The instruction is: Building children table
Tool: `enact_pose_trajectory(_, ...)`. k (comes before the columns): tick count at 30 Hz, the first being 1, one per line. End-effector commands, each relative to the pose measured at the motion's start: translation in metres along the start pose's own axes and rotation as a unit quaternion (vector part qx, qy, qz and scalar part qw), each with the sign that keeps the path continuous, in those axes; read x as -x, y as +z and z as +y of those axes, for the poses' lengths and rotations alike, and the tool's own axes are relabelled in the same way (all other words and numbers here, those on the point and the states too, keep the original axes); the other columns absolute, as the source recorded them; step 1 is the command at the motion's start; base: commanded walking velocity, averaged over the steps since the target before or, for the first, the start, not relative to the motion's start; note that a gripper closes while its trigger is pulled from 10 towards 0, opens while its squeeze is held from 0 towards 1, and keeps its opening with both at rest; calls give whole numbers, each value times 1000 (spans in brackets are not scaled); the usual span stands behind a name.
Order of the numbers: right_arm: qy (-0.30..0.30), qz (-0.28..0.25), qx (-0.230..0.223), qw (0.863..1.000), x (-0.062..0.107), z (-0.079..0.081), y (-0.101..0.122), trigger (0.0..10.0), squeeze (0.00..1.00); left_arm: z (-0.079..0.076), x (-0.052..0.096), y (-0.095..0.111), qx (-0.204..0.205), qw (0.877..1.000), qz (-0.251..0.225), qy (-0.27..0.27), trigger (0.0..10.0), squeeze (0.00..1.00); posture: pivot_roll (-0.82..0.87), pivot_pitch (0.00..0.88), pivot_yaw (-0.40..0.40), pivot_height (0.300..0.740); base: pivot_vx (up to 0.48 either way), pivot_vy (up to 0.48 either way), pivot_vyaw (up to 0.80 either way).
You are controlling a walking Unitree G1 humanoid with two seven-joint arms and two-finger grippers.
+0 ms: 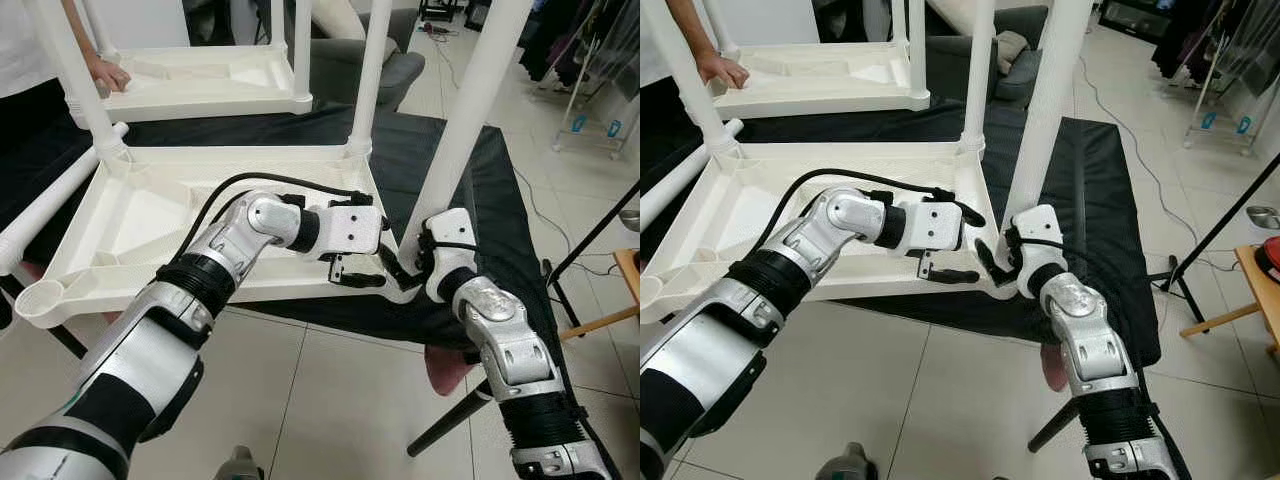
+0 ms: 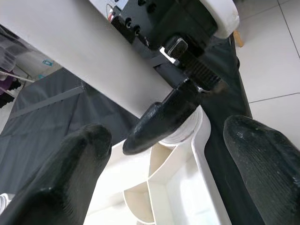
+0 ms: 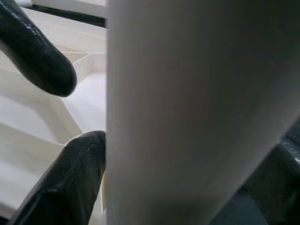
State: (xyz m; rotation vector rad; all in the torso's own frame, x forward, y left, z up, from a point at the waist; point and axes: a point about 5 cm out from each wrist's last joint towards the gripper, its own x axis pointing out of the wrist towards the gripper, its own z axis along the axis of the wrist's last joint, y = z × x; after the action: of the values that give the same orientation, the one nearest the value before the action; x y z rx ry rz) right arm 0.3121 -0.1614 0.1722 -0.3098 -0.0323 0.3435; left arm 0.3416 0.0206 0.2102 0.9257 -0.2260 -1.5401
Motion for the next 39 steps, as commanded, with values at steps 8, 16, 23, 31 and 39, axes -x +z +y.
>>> enact_pose_trajectory(8, 1, 0, 1, 1000, 0, 0, 0, 10000, 1000, 1, 1, 0, -2, 1000, 1, -1, 10000, 0, 137, 199, -11, 740, 0, 0, 0)
enact_pose_trajectory(16, 1, 0, 1, 1000, 0, 0, 0, 10000, 1000, 1, 1, 0, -2, 1000, 1, -1, 10000, 0, 137, 199, -11, 740, 0, 0, 0)
enact_pose_trajectory(23, 1, 0, 1, 1000, 0, 0, 0, 10000, 1000, 1, 1, 0, -2, 1000, 1, -1, 10000, 0, 137, 199, -11, 740, 0, 0, 0)
enact_pose_trajectory(31, 1, 0, 1, 1000, 0, 0, 0, 10000, 1000, 1, 1, 0, -2, 1000, 1, -1, 10000, 0, 137, 199, -11, 740, 0, 0, 0)
enact_pose_trajectory(39, 1, 0, 1, 1000, 0, 0, 0, 10000, 1000, 1, 1, 0, -2, 1000, 1, -1, 10000, 0, 137, 199, -11, 740, 0, 0, 0)
